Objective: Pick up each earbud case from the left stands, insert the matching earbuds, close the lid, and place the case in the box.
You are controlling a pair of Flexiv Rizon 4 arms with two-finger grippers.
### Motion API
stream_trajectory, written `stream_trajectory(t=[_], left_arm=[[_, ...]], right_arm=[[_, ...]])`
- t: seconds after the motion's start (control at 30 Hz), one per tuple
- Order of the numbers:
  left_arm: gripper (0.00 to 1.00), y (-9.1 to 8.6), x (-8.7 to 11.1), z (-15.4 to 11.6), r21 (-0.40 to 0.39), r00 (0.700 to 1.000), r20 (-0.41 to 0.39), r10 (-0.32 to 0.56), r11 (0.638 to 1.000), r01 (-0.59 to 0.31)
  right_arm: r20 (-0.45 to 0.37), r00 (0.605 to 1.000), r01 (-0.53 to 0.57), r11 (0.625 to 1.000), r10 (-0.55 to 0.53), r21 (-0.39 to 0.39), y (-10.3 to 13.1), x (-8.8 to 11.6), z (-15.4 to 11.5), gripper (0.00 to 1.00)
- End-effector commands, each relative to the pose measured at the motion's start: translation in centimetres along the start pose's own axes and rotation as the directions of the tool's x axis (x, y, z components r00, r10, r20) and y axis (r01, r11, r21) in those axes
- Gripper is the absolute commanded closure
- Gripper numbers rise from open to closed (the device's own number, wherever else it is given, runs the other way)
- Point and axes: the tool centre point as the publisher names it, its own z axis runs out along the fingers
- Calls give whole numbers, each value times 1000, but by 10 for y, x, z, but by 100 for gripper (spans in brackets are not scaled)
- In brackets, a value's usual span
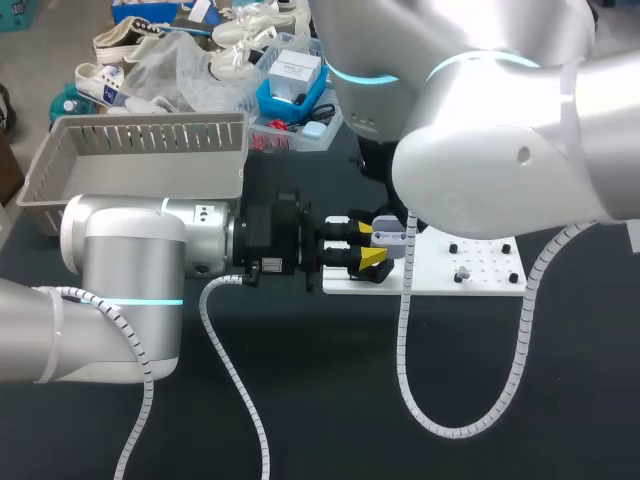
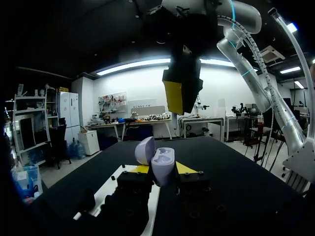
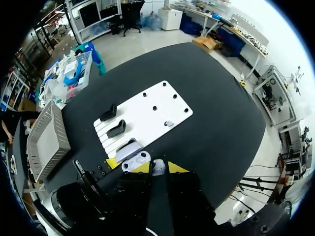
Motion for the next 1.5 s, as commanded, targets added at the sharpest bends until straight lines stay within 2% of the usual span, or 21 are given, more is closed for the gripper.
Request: stream_trajectory(t=[0.03, 0.33, 0.9, 1.5], left_arm=[[100, 0, 1, 0, -3, 1000, 2, 1, 1000, -1], [100, 0, 1, 0, -3, 1000, 2, 1, 1000, -1], [100, 0, 1, 0, -3, 1000, 2, 1, 1000, -1], [100, 0, 1, 0, -3, 1000, 2, 1, 1000, -1]], right_arm=[[-7, 1000, -28, 1000, 28, 7, 6, -4, 0, 100], [-27, 999, -37, 999, 37, -12, 11, -3, 5, 100], [-13, 1000, 11, 1000, -10, 22, 23, -1, 14, 100], [-22, 1000, 18, 998, -16, 59, 19, 0, 22, 100]])
